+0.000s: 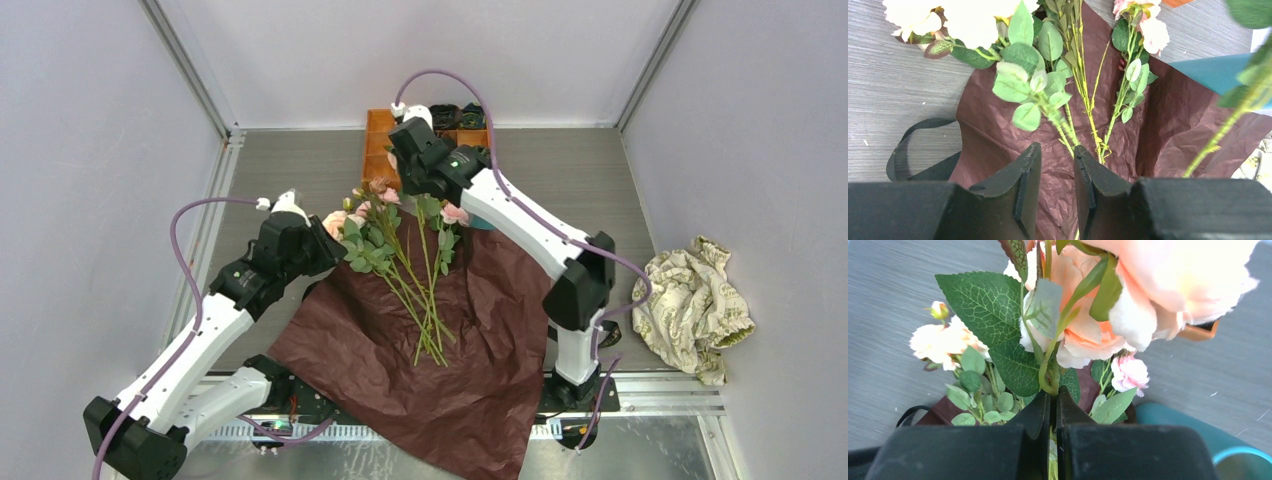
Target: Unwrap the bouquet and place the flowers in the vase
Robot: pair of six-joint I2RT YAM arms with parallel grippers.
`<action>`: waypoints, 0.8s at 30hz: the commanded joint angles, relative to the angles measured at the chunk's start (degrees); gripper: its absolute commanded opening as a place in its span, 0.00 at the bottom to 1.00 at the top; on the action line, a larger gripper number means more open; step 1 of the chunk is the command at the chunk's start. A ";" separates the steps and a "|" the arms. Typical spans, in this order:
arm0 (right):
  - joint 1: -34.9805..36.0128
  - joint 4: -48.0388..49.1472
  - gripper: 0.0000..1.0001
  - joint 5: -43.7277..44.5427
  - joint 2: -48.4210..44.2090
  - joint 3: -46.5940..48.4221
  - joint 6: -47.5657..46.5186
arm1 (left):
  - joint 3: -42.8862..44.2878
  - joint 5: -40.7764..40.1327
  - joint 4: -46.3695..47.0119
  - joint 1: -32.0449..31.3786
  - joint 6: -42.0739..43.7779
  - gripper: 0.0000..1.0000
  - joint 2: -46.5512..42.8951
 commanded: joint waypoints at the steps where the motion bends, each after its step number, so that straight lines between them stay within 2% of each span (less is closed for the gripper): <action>1: 3.95 4.54 0.01 8.34 -5.83 -0.43 -8.32 | -0.26 0.00 0.42 0.18 0.36 0.31 -1.87; 5: 5.00 11.13 0.01 12.95 -11.04 -3.48 -12.51 | -0.67 0.73 0.76 0.18 0.16 0.31 -2.18; 14: 5.28 39.70 0.01 24.34 -22.70 -12.05 -32.12 | -0.84 2.47 1.38 0.19 0.52 0.31 -2.39; 17: 5.25 47.66 0.01 24.46 -24.83 -11.57 -38.20 | -0.94 2.88 1.69 0.18 0.43 0.31 -2.22; 24: 4.34 59.36 0.01 23.18 -26.92 -8.71 -46.93 | -0.77 3.32 2.18 0.18 0.19 0.31 -1.10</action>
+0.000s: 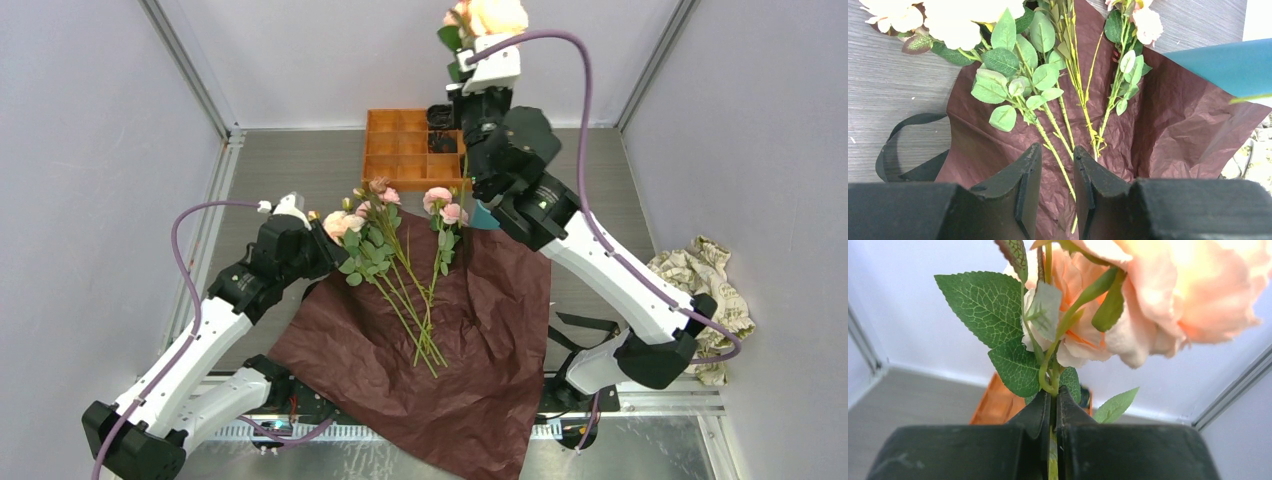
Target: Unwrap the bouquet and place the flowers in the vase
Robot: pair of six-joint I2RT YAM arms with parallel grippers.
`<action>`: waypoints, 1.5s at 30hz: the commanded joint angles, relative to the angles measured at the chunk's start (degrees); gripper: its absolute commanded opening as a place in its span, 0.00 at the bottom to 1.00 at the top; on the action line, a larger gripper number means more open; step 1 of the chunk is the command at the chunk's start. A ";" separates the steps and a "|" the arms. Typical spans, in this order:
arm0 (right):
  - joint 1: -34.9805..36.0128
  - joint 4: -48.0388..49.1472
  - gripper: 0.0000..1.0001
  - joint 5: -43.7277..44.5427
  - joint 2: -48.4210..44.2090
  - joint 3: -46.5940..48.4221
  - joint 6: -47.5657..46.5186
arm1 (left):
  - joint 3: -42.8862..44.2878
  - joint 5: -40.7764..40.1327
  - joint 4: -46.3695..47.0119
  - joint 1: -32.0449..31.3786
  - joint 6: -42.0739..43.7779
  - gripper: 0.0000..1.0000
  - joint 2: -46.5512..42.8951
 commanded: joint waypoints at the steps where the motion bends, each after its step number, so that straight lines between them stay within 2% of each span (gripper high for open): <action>1: -0.91 14.47 0.01 0.85 -2.09 3.70 -9.53 | 0.10 1.06 2.44 0.19 0.32 0.31 0.33; 9: -3.26 16.83 0.01 0.41 -1.73 5.90 -14.88 | 0.10 1.56 3.01 0.18 -0.03 0.31 0.97; 17: -6.37 16.68 0.01 0.59 -3.47 3.30 -13.84 | -0.07 2.42 3.73 0.18 -0.59 0.31 1.84; 22: -8.03 16.88 0.01 1.82 -6.54 -2.87 -10.43 | -0.40 2.50 4.06 0.17 -0.85 0.31 1.96; 29: -8.88 21.36 0.01 5.79 -11.00 -16.85 -6.19 | -0.78 3.23 4.31 0.16 -1.04 0.31 2.13; 33: -9.71 19.32 0.01 5.71 -12.70 -21.37 -1.32 | -0.78 3.26 4.15 0.18 -1.04 0.31 1.77; 36: -9.77 18.16 0.14 6.00 -12.71 -22.83 0.24 | -1.07 3.56 4.49 0.13 -1.30 0.31 1.82; 40: -9.84 17.49 0.45 6.39 -14.08 -25.24 2.32 | -1.60 3.81 5.17 0.18 -1.70 0.31 2.05; 41: -9.83 17.42 0.50 6.45 -14.56 -25.82 2.86 | -1.65 3.81 5.18 0.18 -1.70 0.31 2.06; 45: -9.85 15.17 0.55 6.35 -16.50 -27.16 5.12 | -1.46 3.81 5.47 0.13 -1.43 0.31 2.37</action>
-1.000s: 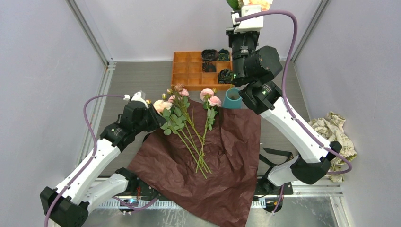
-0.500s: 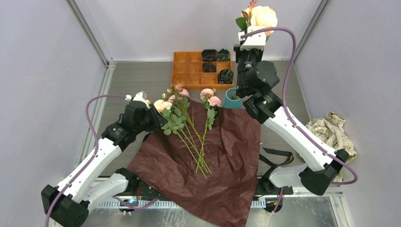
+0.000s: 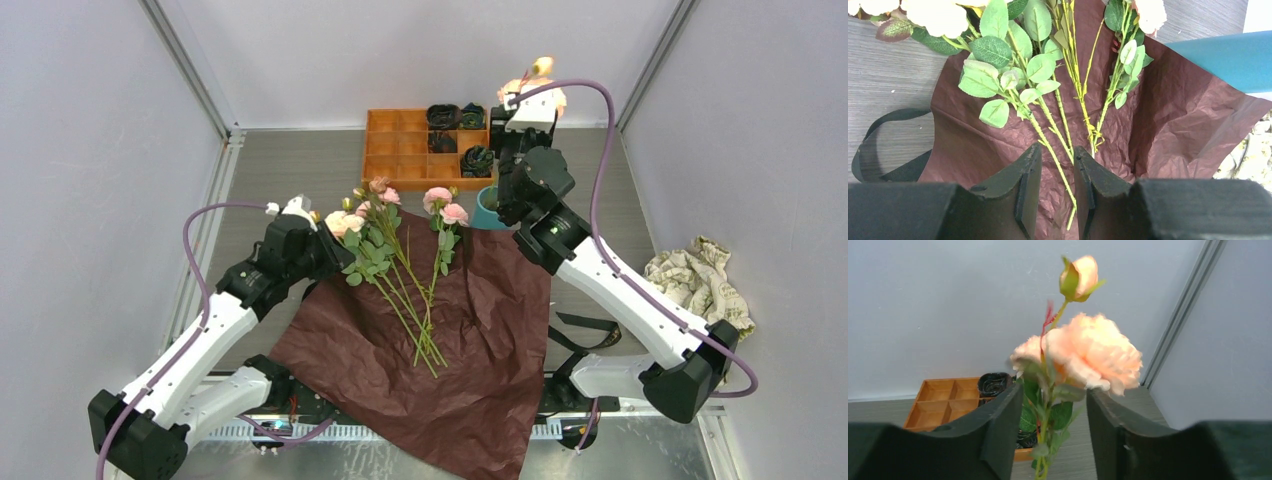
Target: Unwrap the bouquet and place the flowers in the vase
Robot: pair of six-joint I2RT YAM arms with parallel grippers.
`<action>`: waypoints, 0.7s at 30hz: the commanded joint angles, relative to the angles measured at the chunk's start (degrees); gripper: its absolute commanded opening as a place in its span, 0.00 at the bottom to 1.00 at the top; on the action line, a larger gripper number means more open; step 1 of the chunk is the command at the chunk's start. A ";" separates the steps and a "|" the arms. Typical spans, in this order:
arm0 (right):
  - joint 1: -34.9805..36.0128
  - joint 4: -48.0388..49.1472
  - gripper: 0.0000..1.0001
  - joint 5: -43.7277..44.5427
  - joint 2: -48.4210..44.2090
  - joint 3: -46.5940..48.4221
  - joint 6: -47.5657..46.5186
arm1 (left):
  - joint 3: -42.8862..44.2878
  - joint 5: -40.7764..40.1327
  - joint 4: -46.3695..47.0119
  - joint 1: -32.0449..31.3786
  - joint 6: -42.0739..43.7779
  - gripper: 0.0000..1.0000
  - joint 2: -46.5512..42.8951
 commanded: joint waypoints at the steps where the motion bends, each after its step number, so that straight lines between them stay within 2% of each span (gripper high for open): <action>1: -0.23 -0.31 0.58 0.66 -4.43 -0.21 4.46 | 0.39 0.95 2.94 0.17 0.25 0.31 0.13; 5: -0.26 -4.09 0.74 0.79 -7.25 -0.96 7.70 | 0.88 2.18 3.56 0.18 0.44 0.32 1.99; 7: -0.26 -5.58 0.77 1.33 -9.05 -1.56 9.01 | 0.90 3.62 4.38 0.18 0.24 0.32 3.28; 10: -0.24 -9.31 0.78 1.71 -12.37 -2.20 11.88 | 1.56 4.77 5.35 0.15 0.35 0.36 6.07; 14: -0.27 -14.31 0.79 -0.94 -19.28 -4.22 18.06 | 3.44 3.34 5.63 0.00 0.74 0.47 10.45; 21: -0.19 -23.08 0.81 -7.15 -27.53 -5.52 27.07 | 8.23 2.54 10.24 -0.87 -0.24 0.50 22.12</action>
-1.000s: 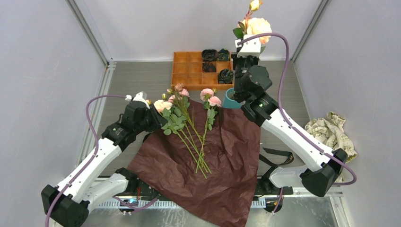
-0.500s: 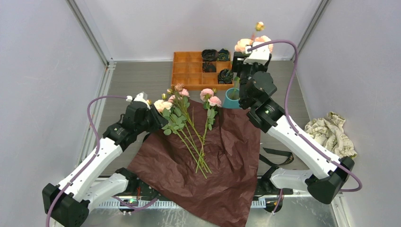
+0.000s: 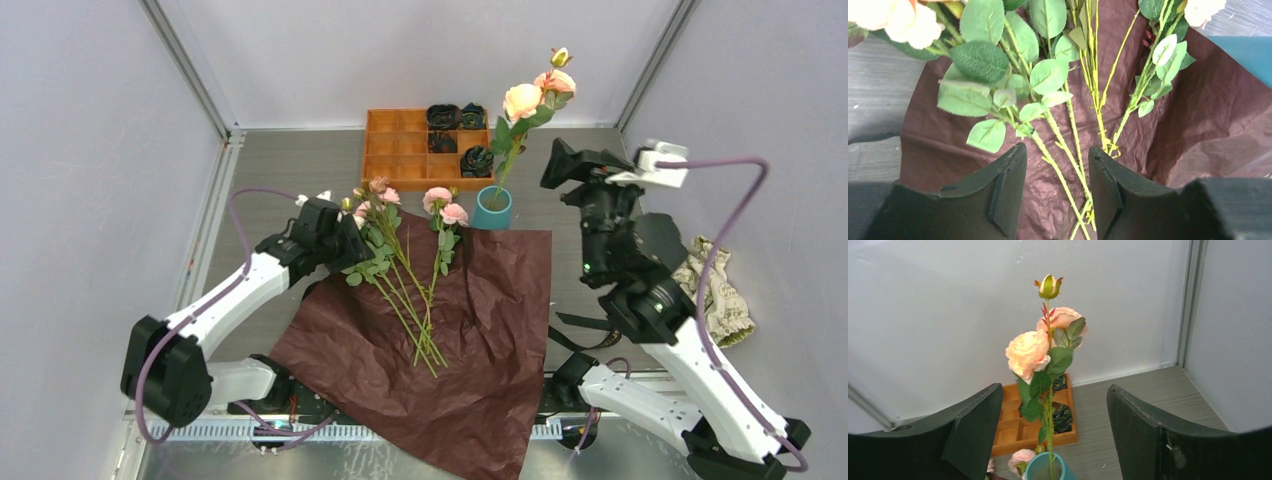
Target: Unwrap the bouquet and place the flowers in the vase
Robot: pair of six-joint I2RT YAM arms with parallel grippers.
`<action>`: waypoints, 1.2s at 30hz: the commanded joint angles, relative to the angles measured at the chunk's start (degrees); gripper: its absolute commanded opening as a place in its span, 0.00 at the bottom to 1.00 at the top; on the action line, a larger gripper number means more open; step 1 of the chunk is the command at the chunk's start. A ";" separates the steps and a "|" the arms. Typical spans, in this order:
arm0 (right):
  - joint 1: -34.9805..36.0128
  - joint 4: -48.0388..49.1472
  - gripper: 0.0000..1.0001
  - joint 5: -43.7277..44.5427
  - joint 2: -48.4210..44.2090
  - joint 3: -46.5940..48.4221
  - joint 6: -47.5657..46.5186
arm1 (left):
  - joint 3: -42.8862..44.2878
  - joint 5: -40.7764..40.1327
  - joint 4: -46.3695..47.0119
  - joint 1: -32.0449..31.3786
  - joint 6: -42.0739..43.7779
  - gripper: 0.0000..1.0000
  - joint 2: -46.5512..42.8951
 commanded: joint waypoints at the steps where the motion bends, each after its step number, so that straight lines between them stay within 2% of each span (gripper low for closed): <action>1: -0.17 -6.25 0.81 -5.49 -3.50 0.16 8.93 | 6.76 -0.66 6.00 -0.88 -0.31 0.51 6.38; 6: -0.16 -10.62 0.79 -13.64 -5.17 -0.37 15.81 | 17.64 -8.01 0.91 -2.37 -0.93 0.51 16.95; 15: -0.22 -12.48 0.79 -14.05 -8.03 -3.40 17.25 | 33.52 -15.86 -9.03 -6.14 -1.85 0.52 34.55; 22: -0.23 -13.41 0.80 -12.29 -10.36 -4.77 16.23 | 37.80 -22.74 -16.00 -8.74 -5.18 0.55 37.40; 28: -0.19 -13.63 0.79 -12.64 -10.94 -6.16 16.83 | 40.90 -24.14 -19.13 -9.07 -6.92 0.56 41.12; 36: -0.25 -14.16 0.80 -11.78 -11.78 -7.18 16.85 | 42.97 -24.51 -19.74 -9.08 -7.96 0.52 46.55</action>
